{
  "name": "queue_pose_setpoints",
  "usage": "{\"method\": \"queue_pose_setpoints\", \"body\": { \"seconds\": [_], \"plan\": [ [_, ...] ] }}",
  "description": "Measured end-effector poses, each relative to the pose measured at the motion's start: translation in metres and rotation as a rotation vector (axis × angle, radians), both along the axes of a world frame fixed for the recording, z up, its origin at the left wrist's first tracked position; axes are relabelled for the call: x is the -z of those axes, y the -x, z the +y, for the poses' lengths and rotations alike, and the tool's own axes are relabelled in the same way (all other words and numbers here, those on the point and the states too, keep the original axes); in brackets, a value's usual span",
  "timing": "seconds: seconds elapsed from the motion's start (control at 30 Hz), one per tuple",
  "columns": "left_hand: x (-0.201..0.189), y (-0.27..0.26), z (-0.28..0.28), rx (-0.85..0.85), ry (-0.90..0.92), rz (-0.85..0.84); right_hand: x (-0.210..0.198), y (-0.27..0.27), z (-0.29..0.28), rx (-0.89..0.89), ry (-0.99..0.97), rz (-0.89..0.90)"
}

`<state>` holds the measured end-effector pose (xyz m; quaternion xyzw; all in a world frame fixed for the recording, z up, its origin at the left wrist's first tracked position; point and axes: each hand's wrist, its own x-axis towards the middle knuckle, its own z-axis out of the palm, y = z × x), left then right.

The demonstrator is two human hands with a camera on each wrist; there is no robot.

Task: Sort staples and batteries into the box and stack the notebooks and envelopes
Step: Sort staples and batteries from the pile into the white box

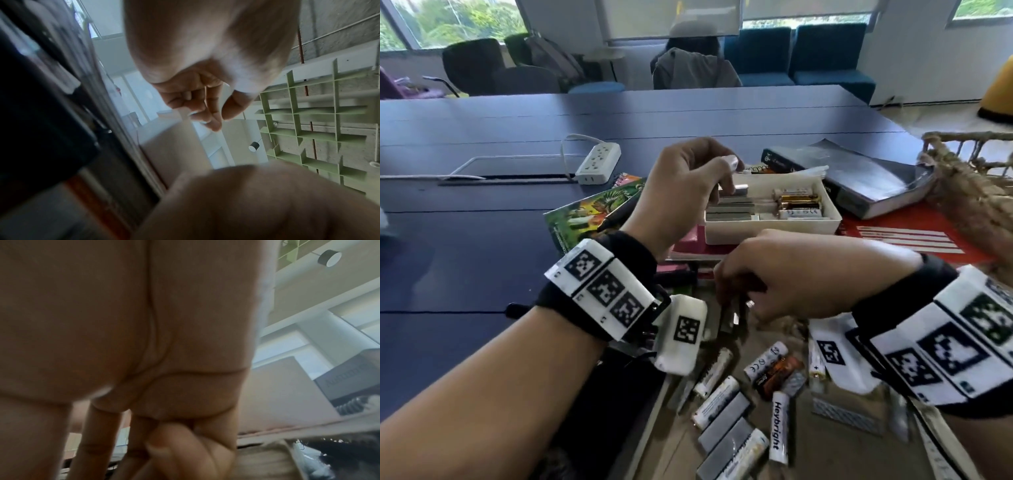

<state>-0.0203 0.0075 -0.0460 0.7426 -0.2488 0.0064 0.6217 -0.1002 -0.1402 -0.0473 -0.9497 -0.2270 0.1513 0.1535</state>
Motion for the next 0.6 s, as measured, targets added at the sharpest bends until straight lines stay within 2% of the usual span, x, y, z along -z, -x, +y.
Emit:
{"method": "queue_pose_setpoints", "body": {
  "seconds": [0.27, 0.6],
  "plan": [
    [0.005, -0.005, 0.0, 0.021, -0.12, -0.021, -0.003, 0.004, 0.006, -0.038, 0.028, 0.0],
    [0.007, -0.006, 0.0, 0.043, -0.138, -0.046, -0.004, 0.009, 0.012, -0.066, 0.016, 0.105]
  ]
}}
